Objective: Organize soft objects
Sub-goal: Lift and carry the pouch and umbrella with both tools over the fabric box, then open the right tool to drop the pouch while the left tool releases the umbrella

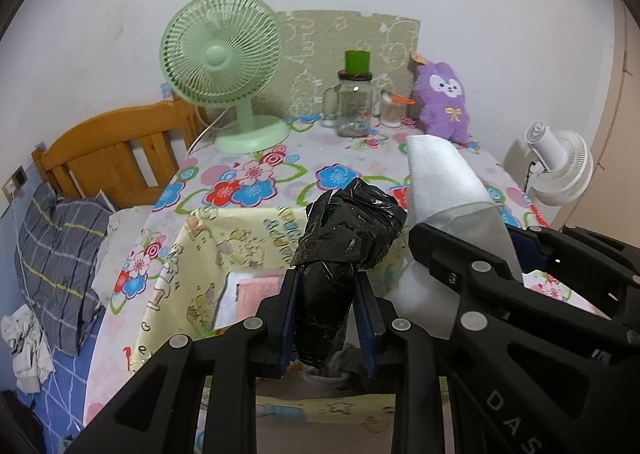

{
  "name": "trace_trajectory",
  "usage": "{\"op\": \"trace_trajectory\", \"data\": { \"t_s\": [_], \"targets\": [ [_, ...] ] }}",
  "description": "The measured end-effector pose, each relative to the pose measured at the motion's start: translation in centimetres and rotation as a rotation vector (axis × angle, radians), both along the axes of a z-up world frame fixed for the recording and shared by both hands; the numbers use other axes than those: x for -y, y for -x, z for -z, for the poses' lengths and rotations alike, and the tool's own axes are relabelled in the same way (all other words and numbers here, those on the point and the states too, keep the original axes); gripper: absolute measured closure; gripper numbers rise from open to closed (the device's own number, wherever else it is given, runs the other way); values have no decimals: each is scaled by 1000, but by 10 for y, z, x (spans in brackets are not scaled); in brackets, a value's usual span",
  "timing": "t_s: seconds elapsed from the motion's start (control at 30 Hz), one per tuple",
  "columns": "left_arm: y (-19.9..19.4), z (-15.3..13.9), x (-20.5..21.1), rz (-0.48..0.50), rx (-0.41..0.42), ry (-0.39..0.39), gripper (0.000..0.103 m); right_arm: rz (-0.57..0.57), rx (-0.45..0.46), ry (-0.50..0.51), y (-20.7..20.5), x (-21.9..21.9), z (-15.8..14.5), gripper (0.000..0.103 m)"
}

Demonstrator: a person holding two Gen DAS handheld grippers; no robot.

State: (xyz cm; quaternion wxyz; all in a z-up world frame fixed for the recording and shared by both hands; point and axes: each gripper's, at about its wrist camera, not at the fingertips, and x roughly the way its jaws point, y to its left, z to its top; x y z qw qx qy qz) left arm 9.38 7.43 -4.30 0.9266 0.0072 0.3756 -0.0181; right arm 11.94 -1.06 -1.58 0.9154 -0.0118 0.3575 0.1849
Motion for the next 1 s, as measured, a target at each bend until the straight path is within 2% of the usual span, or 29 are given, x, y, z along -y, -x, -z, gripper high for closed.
{"op": "trace_trajectory", "data": {
  "t_s": [0.5, 0.73, 0.83, 1.0],
  "targets": [
    [-12, 24, -38, -73, -60, 0, 75, -74, -51, 15, -17, -41, 23, 74],
    [-17, 34, -52, -112, -62, -22, 61, -97, -82, 22, -25, -57, 34, 74],
    [-19, 38, -56, -122, -73, -25, 47, -106, -94, 30, -29, -63, 39, 74],
    [-19, 42, -59, -118, -82, -18, 40, -109, -108, 40, -33, -68, 45, 70]
  ]
}}
